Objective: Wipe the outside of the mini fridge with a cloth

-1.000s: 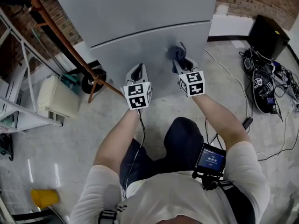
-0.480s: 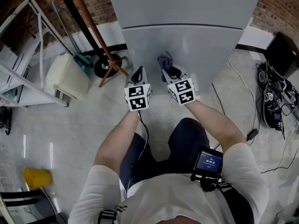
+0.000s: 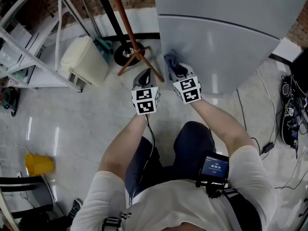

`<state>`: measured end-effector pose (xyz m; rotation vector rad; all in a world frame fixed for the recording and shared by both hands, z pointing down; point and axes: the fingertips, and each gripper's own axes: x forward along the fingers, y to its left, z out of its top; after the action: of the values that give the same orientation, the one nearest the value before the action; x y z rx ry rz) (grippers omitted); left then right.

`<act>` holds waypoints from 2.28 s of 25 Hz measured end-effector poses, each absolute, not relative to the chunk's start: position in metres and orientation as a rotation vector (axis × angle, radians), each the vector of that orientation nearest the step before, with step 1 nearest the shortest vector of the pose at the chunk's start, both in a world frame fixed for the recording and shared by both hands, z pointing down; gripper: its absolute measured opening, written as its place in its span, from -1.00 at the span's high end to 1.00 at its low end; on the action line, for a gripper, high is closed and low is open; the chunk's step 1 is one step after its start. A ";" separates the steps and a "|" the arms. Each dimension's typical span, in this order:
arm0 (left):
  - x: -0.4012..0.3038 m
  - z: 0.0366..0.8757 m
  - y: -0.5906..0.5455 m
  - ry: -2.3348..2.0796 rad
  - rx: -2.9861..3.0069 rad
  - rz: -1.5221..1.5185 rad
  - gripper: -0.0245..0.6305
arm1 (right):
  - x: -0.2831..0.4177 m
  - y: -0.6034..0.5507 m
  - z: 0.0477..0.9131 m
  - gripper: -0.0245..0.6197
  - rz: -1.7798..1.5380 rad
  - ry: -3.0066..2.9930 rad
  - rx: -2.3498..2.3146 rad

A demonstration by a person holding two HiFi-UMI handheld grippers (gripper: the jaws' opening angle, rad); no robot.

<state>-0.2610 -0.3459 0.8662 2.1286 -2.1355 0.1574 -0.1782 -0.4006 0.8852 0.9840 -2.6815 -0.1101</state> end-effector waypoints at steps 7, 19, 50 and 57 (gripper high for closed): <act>-0.278 0.876 -0.334 -2.161 2.092 0.173 0.93 | -0.186 -0.413 0.897 0.68 -0.117 -2.658 1.016; -0.225 0.875 -0.354 -2.072 2.196 0.165 0.93 | -0.122 -0.419 0.896 0.68 -0.136 -2.610 1.114; 0.009 0.873 -0.415 -1.778 2.497 0.226 0.93 | 0.210 -0.483 0.896 0.68 0.027 -2.341 1.695; 0.026 0.876 -0.421 -1.752 2.506 0.237 0.93 | 0.246 -0.489 0.905 0.68 0.069 -2.287 1.748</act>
<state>0.0264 -0.4211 0.8764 2.5063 -1.7524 0.2366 0.2456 -0.4893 0.9046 1.7475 -2.2867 0.0689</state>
